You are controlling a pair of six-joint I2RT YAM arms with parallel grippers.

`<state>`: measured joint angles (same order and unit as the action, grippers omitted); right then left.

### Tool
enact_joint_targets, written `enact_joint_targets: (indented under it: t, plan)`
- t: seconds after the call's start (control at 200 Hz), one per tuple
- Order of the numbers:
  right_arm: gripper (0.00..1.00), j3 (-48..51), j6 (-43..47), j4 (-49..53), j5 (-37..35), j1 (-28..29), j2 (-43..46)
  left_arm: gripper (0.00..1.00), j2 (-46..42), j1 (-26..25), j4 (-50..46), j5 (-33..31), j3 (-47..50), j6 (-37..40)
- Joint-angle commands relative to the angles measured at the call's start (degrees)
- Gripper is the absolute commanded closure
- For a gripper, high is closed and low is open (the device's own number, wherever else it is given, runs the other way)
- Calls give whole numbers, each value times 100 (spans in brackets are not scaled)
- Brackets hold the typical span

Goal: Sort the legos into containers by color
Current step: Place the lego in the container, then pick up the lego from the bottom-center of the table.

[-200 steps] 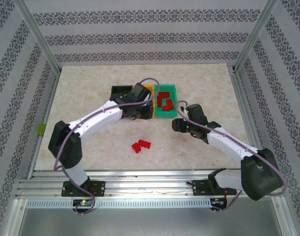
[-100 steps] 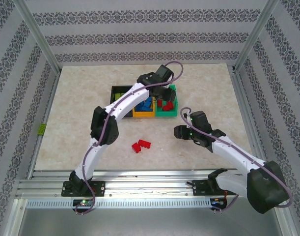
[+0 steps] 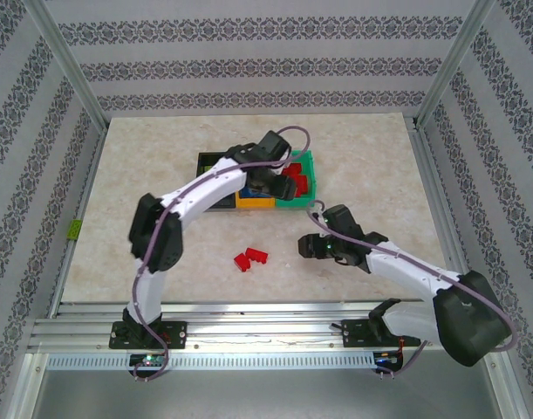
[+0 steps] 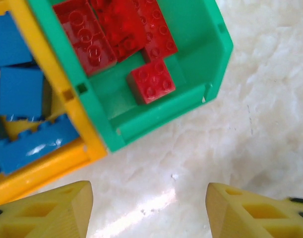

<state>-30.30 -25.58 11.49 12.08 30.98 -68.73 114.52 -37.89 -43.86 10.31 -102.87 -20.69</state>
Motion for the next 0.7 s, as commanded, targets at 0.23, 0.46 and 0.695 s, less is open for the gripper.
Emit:
enact_joint_targets:
  t: [0.23, 0.46, 0.695]
  plan:
    - [47, -804, 127, -221, -56, 900, -796, 39, -2316, 31, 2402, -275, 3128, -818]
    - [47, -1224, 312, -309, 167, 1408, -1422, 39, -3212, 166, 2814, -393, 4585, -1305]
    - [46, -1836, 813, 33, 250, 1866, -2201, 39, -4081, 194, 3115, -615, 5764, -1786]
